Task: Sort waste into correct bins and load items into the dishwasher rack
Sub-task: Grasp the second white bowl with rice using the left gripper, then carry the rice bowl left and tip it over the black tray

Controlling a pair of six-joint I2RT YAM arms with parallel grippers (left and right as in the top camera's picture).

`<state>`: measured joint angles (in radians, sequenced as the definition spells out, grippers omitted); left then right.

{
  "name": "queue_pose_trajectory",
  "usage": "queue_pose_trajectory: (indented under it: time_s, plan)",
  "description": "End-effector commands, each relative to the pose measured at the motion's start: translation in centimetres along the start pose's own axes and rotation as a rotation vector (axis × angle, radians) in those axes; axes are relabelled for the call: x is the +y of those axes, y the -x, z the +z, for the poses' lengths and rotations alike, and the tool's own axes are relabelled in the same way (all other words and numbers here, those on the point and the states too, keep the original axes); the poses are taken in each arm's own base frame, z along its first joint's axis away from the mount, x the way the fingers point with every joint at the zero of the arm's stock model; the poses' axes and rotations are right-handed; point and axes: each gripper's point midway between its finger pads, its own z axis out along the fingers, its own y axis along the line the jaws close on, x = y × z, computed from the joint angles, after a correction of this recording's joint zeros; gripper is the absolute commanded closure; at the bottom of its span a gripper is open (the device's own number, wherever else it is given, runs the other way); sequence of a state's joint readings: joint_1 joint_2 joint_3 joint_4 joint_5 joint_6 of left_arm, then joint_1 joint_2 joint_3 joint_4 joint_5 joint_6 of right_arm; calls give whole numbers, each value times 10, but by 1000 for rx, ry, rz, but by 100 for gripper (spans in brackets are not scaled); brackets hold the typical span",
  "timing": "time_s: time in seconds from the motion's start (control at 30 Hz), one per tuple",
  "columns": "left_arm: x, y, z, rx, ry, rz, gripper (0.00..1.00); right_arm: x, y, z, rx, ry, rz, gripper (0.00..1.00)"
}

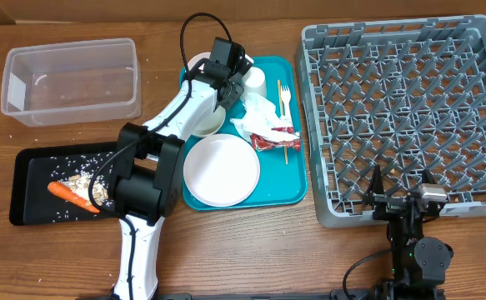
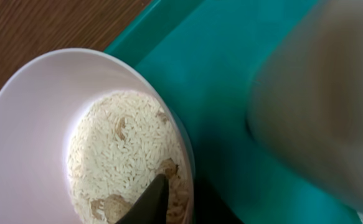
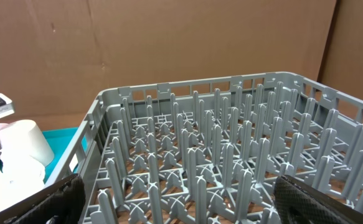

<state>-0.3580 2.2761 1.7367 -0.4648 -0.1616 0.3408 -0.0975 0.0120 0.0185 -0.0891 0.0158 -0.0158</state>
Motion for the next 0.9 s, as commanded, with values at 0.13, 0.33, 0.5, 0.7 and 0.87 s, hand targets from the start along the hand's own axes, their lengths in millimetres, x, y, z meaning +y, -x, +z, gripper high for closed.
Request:
queue_pose_trajectory:
  time_s: [0.13, 0.33, 0.5, 0.7, 0.87]
  plan:
    - [10, 16, -3, -44, 23, -84, 96, -2, -1, 0, -7, -11, -4, 0]
    - [30, 56, -44, -160, 45, -228, 96, -2, -1, 0, -7, -11, -4, 0]
    - [49, 82, -100, -262, 55, -351, 96, -2, -1, 0, -7, -11, -4, 0]
    - [63, 69, -197, -259, 32, -529, 96, -2, -1, 0, -7, -11, -4, 0]
    - [76, 16, -263, -158, 30, -724, 96, -2, -1, 0, -7, -11, -4, 0]
